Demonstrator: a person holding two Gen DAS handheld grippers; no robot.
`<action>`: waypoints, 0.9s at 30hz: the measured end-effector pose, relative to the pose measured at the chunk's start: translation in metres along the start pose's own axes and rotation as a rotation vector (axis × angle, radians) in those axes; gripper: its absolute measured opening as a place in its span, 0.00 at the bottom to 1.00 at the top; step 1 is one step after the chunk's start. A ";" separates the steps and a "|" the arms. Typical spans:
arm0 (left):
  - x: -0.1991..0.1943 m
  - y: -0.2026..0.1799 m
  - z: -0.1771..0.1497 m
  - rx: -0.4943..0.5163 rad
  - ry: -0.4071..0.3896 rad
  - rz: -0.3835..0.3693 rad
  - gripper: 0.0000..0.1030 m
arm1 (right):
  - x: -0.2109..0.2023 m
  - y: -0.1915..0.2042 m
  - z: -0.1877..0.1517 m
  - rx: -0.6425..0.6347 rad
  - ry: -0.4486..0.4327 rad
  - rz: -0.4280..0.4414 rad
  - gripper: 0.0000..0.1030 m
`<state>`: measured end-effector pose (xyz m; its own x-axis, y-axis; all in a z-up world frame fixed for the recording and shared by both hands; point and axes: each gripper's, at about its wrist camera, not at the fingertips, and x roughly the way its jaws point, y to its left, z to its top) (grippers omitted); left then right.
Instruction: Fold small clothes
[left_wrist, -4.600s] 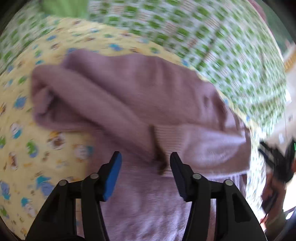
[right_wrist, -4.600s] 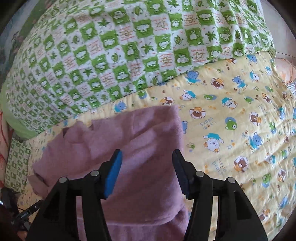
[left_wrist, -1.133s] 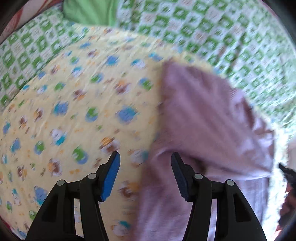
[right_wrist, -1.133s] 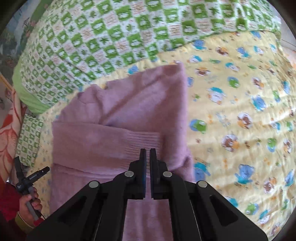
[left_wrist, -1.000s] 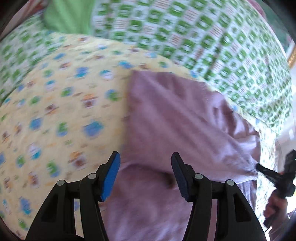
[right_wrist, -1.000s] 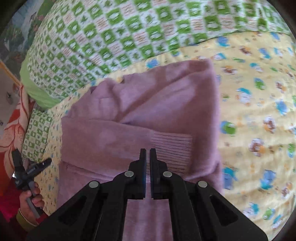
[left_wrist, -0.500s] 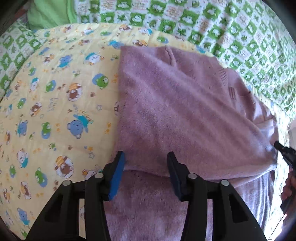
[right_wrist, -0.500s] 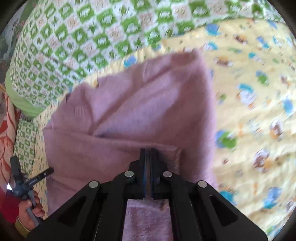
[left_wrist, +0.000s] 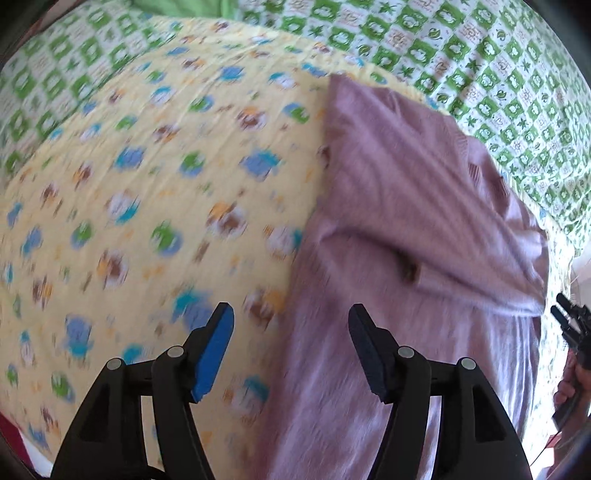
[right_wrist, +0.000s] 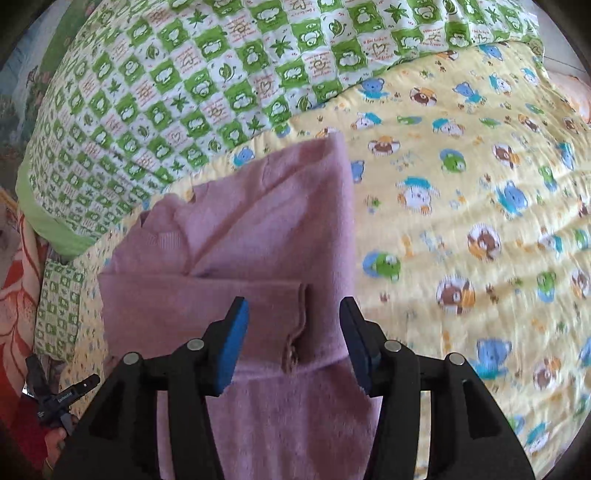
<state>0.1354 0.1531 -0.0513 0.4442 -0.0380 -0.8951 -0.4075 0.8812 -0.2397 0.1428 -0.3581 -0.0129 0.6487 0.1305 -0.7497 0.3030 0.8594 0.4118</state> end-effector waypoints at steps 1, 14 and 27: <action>-0.004 0.004 -0.010 -0.015 0.010 -0.022 0.64 | -0.002 0.002 -0.007 0.005 0.005 0.004 0.51; 0.042 -0.085 0.009 0.025 0.134 -0.166 0.65 | -0.012 0.027 -0.056 -0.037 0.028 0.028 0.51; 0.076 -0.101 0.039 -0.067 0.096 -0.175 0.30 | 0.007 0.009 0.012 -0.014 -0.029 0.024 0.51</action>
<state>0.2416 0.0796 -0.0801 0.4362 -0.2358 -0.8684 -0.3845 0.8237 -0.4168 0.1582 -0.3555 -0.0084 0.6755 0.1372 -0.7245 0.2777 0.8629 0.4223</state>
